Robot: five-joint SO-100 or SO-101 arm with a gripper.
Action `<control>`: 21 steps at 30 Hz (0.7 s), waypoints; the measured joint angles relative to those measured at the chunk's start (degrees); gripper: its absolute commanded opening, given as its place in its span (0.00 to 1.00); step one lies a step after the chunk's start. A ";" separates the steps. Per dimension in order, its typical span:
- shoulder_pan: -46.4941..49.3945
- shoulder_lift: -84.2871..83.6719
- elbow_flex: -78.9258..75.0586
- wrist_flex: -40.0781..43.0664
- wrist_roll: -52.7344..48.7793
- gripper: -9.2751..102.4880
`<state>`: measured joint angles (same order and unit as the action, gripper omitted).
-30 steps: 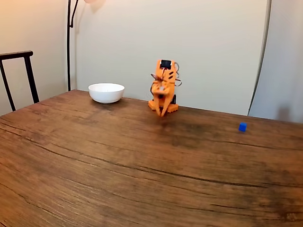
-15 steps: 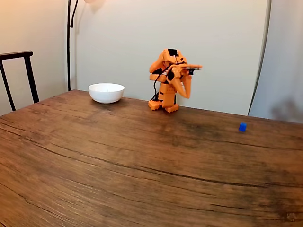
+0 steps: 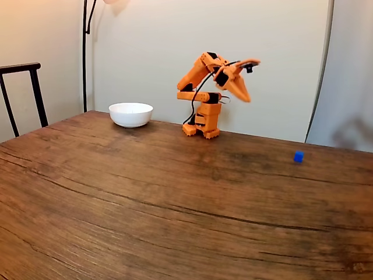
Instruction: Grasp the cube and drop it in the bowl
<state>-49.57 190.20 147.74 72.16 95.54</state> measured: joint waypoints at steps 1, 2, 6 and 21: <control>0.09 0.00 -0.70 0.00 0.00 0.08; 0.09 0.00 -1.32 0.00 0.00 0.08; -0.26 0.00 -3.60 0.00 -0.09 0.08; -6.24 -25.05 -19.16 -2.20 -0.09 0.08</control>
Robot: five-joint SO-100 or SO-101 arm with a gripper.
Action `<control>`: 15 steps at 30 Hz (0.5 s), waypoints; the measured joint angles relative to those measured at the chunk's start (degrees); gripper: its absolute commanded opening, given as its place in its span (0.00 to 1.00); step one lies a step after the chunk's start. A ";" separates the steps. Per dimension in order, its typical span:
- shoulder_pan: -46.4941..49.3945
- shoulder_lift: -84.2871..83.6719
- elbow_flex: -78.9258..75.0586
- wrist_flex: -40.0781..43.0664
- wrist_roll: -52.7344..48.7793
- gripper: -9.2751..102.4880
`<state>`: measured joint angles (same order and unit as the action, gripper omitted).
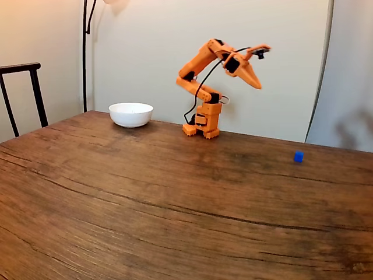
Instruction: Grasp the cube and drop it in the bowl
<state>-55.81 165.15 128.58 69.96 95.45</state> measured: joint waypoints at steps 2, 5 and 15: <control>-0.62 -4.57 -2.90 0.00 0.00 0.08; -0.97 -9.93 -7.12 0.00 0.00 0.08; -4.48 -21.71 -12.83 -3.25 0.00 0.09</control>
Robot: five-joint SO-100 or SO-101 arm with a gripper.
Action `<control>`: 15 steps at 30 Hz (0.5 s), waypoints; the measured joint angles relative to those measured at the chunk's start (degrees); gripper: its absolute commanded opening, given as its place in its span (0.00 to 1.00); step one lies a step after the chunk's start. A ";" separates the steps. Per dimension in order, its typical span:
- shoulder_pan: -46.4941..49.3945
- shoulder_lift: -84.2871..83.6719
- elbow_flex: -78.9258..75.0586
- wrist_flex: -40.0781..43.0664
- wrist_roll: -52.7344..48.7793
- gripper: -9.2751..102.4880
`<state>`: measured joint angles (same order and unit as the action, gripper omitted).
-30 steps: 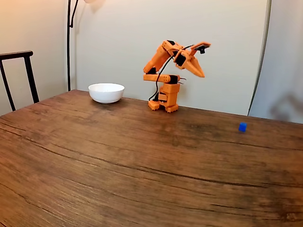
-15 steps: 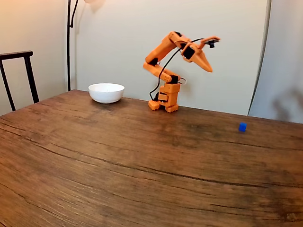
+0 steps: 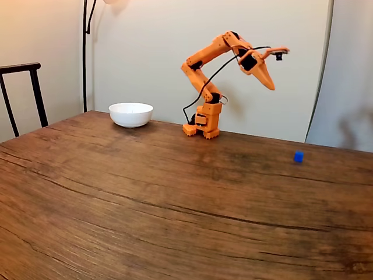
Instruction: Grasp the cube and drop it in the bowl
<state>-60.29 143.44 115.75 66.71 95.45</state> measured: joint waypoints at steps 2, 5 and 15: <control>-0.35 -1.58 0.00 -2.55 0.00 0.09; -0.26 -4.22 0.00 -4.92 0.00 0.09; -4.22 -13.80 -0.18 -10.99 -2.72 0.09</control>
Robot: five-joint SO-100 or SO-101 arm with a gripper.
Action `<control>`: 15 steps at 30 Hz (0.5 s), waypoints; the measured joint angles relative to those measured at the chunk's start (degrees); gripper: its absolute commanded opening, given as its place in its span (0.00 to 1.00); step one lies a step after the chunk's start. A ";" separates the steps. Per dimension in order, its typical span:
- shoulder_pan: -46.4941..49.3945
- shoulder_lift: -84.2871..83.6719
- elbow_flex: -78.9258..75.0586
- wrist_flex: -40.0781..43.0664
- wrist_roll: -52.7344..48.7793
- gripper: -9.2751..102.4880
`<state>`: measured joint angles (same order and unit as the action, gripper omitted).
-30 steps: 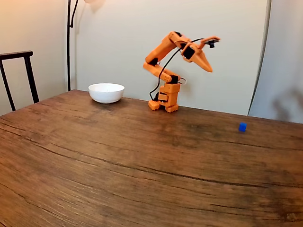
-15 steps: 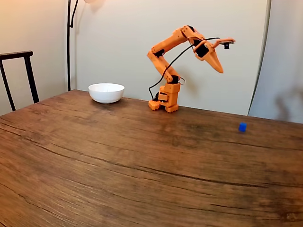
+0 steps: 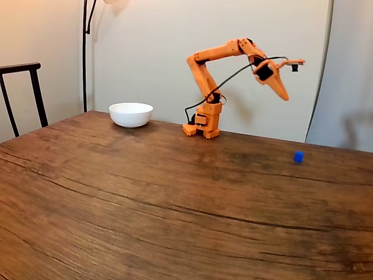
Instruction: Grasp the cube and drop it in the bowl
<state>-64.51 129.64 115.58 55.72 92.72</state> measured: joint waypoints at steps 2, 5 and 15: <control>0.53 -2.02 0.00 -1.85 -0.62 0.09; -0.09 -4.83 0.00 -4.04 -0.62 0.09; -1.05 -13.89 0.00 -11.25 -0.70 0.10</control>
<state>-65.57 115.75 115.58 44.47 92.02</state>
